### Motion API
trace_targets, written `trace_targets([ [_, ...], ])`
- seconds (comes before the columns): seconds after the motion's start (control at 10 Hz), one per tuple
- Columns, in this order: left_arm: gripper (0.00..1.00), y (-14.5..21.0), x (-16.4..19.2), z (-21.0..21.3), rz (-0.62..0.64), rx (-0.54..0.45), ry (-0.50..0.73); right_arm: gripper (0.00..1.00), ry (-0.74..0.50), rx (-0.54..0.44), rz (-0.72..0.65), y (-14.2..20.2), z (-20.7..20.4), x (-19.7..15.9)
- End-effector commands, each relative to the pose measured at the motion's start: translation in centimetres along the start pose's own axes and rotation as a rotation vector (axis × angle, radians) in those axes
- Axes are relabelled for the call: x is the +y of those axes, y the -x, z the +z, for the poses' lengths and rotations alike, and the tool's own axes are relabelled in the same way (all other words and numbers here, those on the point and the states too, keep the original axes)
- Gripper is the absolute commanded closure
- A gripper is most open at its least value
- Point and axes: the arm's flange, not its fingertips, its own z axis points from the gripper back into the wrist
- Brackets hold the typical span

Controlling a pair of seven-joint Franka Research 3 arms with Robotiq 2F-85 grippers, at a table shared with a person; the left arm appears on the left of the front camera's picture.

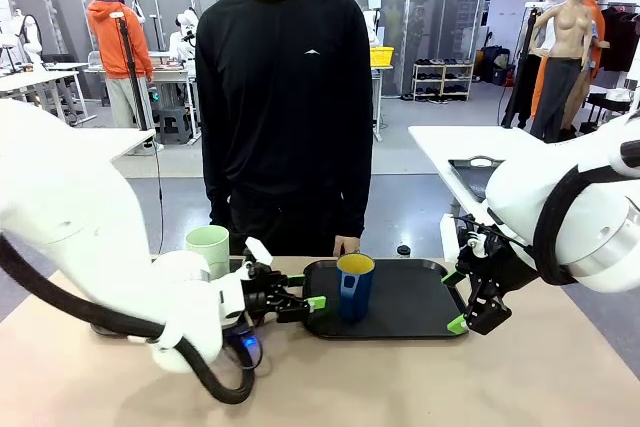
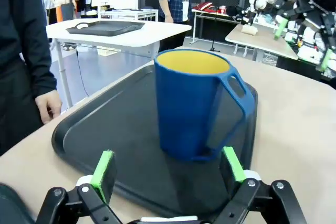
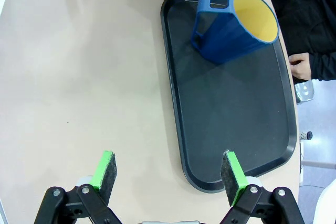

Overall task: Sort and store the cups by type.
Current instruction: Pick up the Handle plastic cup and place it into the empty Flat Tray.

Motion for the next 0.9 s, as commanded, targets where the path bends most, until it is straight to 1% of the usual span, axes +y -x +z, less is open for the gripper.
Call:
trace_targets([
  [0.0, 0.00, 5.7, -8.9, 3.0, -0.052, -0.020, -0.042, 0.00, 0.003, 0.017, -0.018, -0.1, 0.0, 0.2],
  [0.1, 0.00, 6.1, -9.0, 5.4, -0.046, -0.002, -0.018, 0.00, 0.003, 0.017, -0.018, -0.1, 0.0, 0.2],
  [0.2, 0.00, 6.0, -9.2, 7.9, -0.058, 0.016, 0.035, 0.00, 0.003, 0.017, -0.018, -0.1, 0.0, 0.2],
  [0.3, 0.00, 5.9, -9.2, 10.5, -0.076, 0.034, 0.059, 0.00, 0.003, 0.017, -0.018, -0.1, 0.0, 0.2],
  [0.4, 0.00, 5.6, -9.0, 13.0, -0.127, 0.055, 0.091, 0.00, 0.003, 0.017, -0.018, -0.1, 0.0, 0.2],
  [0.5, 0.00, 5.0, -8.5, 16.1, -0.126, 0.059, 0.099, 0.00, 0.003, 0.017, -0.018, -0.1, 0.0, 0.2],
  [0.6, 0.00, 4.5, -7.6, 18.7, -0.105, 0.090, 0.118, 0.00, 0.003, 0.017, -0.018, -0.1, 0.0, 0.2],
  [0.8, 0.00, 3.7, -4.8, 23.7, -0.073, 0.086, 0.128, 0.00, 0.003, 0.017, -0.018, -0.1, 0.0, 0.2],
])
